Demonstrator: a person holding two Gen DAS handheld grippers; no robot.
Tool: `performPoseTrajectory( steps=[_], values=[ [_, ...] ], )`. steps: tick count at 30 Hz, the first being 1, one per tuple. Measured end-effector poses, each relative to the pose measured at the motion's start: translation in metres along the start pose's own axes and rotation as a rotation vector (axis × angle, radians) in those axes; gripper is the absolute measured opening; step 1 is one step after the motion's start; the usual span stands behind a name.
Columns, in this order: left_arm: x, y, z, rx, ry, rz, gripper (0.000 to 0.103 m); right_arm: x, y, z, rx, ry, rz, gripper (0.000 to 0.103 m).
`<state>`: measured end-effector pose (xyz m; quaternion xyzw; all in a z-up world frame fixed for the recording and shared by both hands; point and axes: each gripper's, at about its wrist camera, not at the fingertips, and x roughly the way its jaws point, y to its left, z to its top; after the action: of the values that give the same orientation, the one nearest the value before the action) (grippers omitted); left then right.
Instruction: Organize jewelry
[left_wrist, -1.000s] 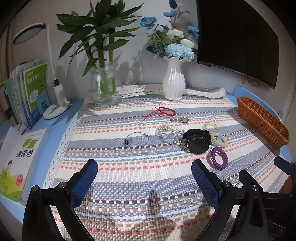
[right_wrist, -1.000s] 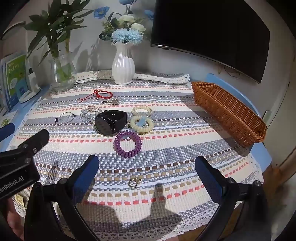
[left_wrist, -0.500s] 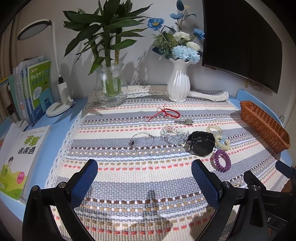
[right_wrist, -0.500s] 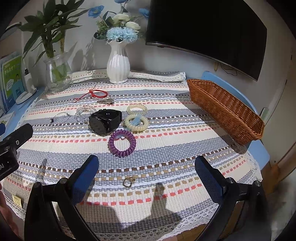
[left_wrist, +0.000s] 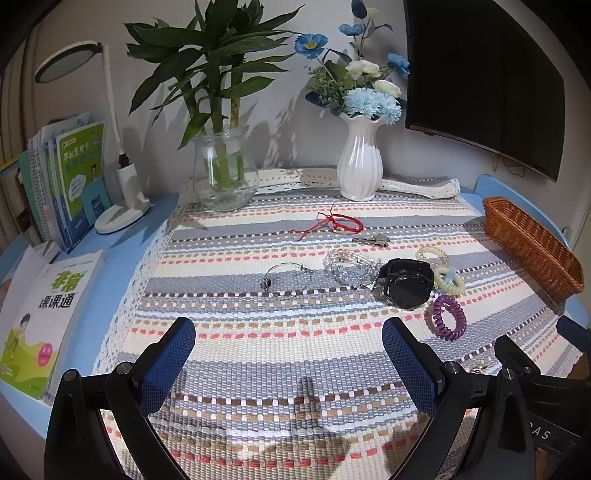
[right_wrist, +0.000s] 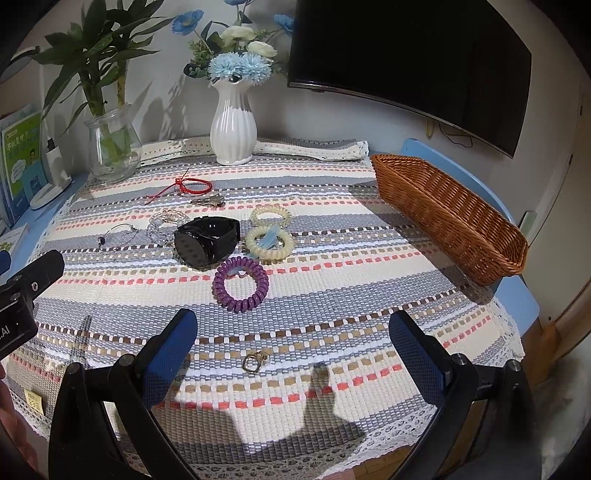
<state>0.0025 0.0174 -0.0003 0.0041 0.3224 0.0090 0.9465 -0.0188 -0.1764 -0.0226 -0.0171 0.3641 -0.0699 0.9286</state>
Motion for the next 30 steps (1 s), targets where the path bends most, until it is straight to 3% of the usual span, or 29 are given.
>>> performPoseTrajectory(
  steps=[9, 15, 19, 23, 27, 30],
  values=[
    [0.000, -0.001, -0.001, 0.008, 0.004, 0.013, 0.101, 0.000, -0.002, -0.001, 0.007, 0.001, 0.004, 0.103],
    [0.000, 0.004, 0.005, 0.088, -0.009, 0.026, 0.101, 0.001, -0.003, 0.000, -0.002, -0.003, 0.007, 0.103],
    [0.015, 0.012, 0.012, 0.178, 0.051, -0.071, 0.101, 0.001, -0.016, 0.000, -0.010, -0.016, 0.010, 0.103],
    [0.035, 0.010, 0.021, 0.266, 0.104, -0.198, 0.100, 0.005, -0.028, -0.002, -0.020, 0.004, 0.112, 0.103],
    [0.055, -0.007, 0.031, 0.300, 0.154, -0.316, 0.082, 0.005, -0.024, -0.008, -0.085, 0.008, 0.179, 0.096],
    [0.065, -0.032, 0.036, 0.369, 0.168, -0.418, 0.082, 0.003, -0.020, -0.014, -0.131, 0.003, 0.230, 0.092]
  ],
)
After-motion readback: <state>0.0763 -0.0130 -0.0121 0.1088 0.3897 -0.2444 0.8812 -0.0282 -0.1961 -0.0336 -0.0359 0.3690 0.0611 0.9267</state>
